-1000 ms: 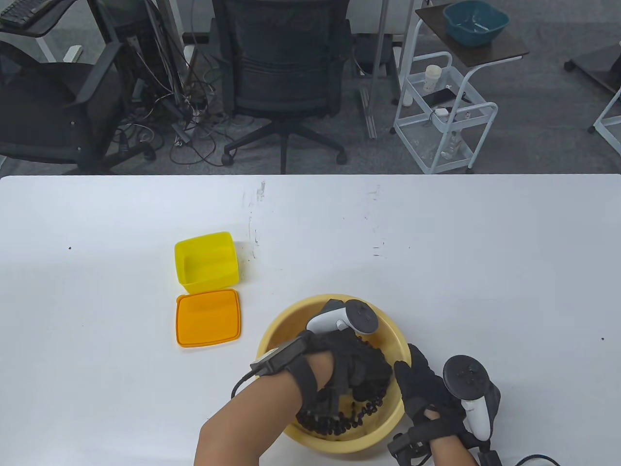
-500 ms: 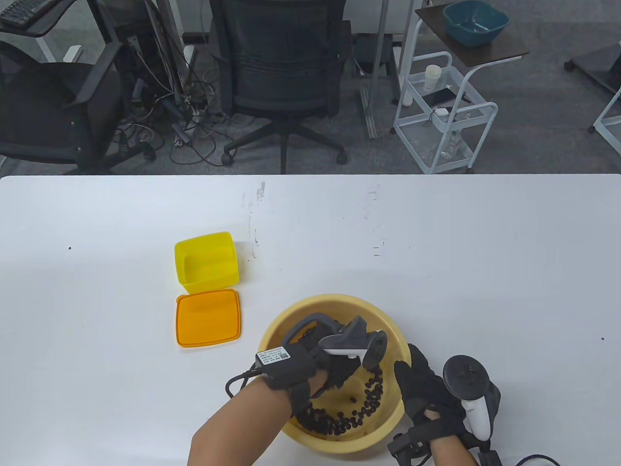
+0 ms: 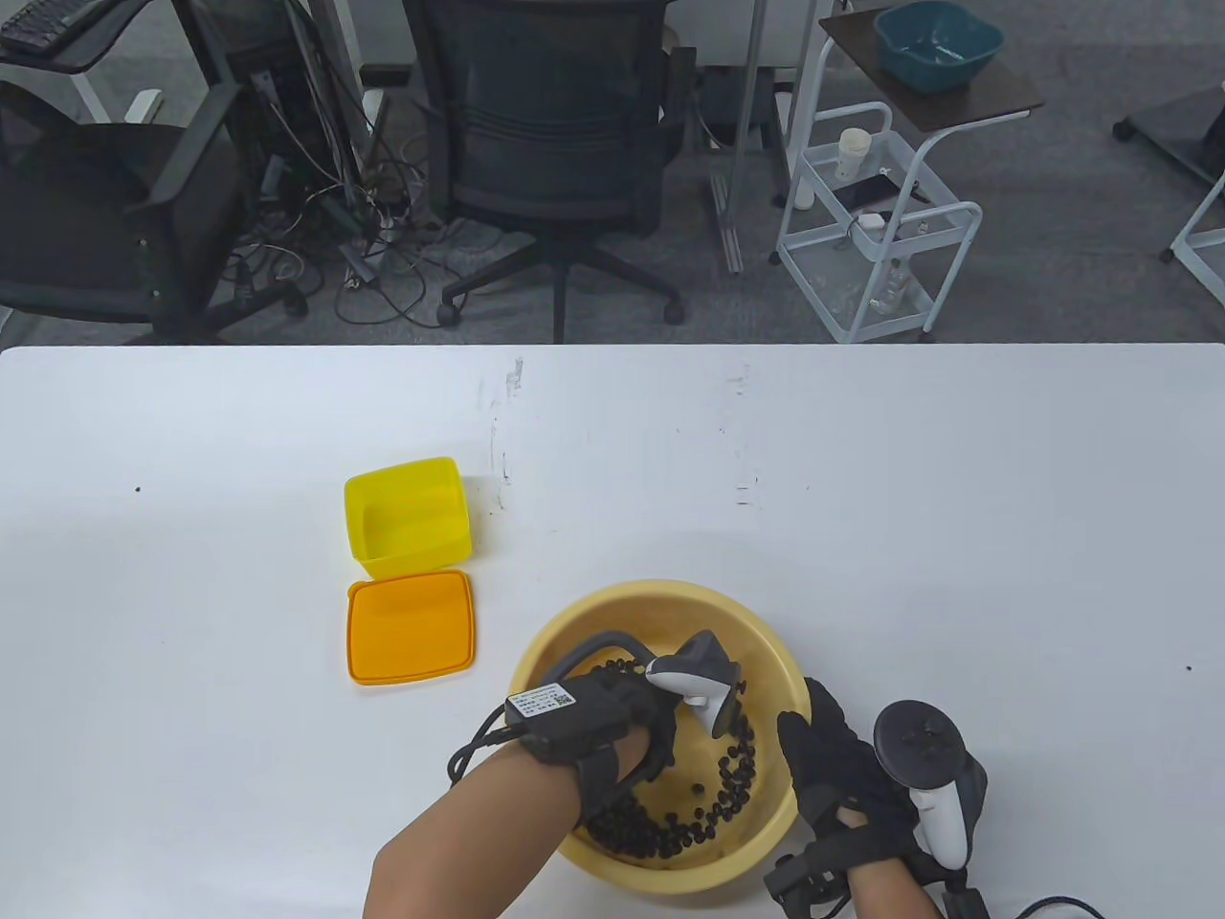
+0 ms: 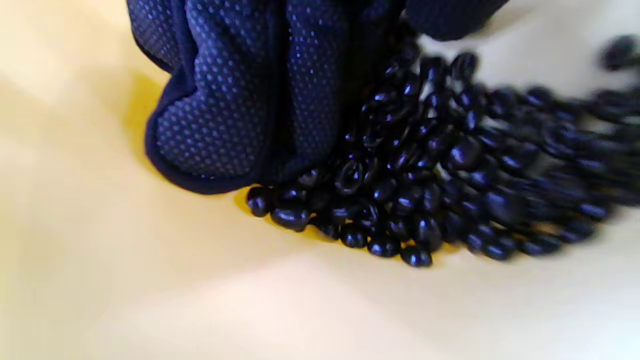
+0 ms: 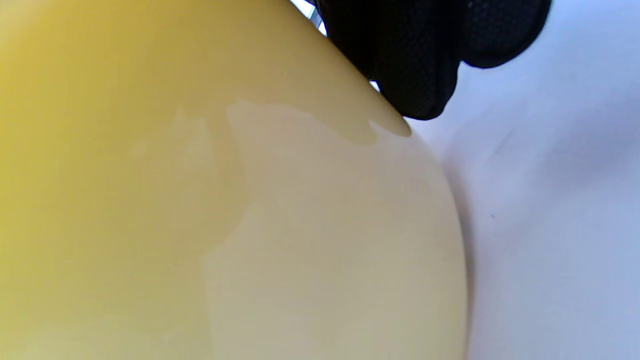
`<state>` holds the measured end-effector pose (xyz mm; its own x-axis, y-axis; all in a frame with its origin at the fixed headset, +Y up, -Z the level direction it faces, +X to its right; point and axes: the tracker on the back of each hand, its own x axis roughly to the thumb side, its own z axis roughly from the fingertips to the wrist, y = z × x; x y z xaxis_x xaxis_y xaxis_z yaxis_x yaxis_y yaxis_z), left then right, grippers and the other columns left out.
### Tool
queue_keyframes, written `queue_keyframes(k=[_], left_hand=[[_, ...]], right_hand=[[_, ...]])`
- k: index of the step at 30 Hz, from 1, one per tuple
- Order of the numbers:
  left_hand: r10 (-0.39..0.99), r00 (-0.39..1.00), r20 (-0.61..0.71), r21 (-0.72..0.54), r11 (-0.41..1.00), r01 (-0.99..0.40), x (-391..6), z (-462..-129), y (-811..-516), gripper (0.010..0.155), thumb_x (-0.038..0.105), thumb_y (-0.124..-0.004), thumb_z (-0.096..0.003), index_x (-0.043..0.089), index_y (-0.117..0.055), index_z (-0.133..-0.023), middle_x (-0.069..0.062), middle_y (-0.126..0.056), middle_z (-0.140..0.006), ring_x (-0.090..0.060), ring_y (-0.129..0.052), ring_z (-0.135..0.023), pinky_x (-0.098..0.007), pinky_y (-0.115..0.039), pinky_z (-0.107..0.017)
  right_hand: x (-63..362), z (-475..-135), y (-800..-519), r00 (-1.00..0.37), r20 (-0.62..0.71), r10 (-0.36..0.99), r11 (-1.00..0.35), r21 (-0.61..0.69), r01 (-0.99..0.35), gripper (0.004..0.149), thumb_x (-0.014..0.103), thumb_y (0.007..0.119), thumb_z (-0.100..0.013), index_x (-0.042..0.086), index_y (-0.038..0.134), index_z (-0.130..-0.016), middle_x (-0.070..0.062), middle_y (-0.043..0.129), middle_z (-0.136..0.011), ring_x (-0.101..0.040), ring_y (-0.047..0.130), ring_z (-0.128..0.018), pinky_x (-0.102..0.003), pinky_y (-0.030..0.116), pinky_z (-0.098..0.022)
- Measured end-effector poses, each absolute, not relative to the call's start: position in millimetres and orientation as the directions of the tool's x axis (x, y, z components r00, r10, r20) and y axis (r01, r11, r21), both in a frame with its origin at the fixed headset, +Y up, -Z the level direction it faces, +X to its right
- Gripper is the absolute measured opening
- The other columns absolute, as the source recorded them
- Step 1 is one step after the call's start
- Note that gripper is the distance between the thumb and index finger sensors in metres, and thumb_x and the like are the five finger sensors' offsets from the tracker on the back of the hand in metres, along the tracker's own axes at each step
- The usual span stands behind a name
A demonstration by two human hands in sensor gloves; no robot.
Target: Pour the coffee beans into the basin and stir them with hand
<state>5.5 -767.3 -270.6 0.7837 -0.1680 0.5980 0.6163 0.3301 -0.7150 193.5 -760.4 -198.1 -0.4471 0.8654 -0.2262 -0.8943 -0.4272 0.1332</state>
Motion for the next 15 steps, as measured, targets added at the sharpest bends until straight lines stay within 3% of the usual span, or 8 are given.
queue_keyframes(k=[4, 9, 15], left_hand=[[0.031, 0.822, 0.568, -0.797, 0.27, 0.541, 13.3, -263.9, -773.5, 0.065, 0.047, -0.063, -0.0512, -0.01, -0.086, -0.071, -0.021, -0.107, -0.053, -0.035, -0.111, -0.037, -0.048, -0.074, -0.062], [0.297, 0.853, 0.43, -0.899, 0.232, 0.372, 24.4, -263.5, -776.6, 0.065, 0.049, -0.06, -0.0521, -0.008, -0.085, -0.07, -0.016, -0.107, -0.053, -0.03, -0.111, -0.037, -0.046, -0.075, -0.062], [0.614, 0.771, 0.17, -0.978, 0.203, 0.054, 22.3, -273.8, -773.7, 0.064, 0.049, -0.051, -0.0578, -0.003, -0.059, -0.094, -0.013, -0.09, -0.084, -0.028, -0.1, -0.07, -0.048, -0.07, -0.065]], right_hand=[[193.6, -198.4, -760.3, -0.449, -0.226, 0.864, -0.429, 0.135, -0.893, 0.065, 0.04, 0.052, -0.053, -0.002, 0.032, -0.099, -0.025, 0.062, -0.091, -0.046, 0.082, -0.074, -0.058, 0.063, -0.056], [193.7, -198.5, -760.4, -0.449, -0.226, 0.864, -0.429, 0.137, -0.893, 0.065, 0.04, 0.052, -0.053, -0.002, 0.031, -0.099, -0.025, 0.061, -0.091, -0.046, 0.082, -0.074, -0.058, 0.063, -0.056], [193.7, -198.6, -760.6, -0.449, -0.225, 0.865, -0.428, 0.139, -0.893, 0.065, 0.04, 0.052, -0.053, -0.002, 0.031, -0.099, -0.025, 0.061, -0.091, -0.046, 0.082, -0.074, -0.058, 0.063, -0.056]])
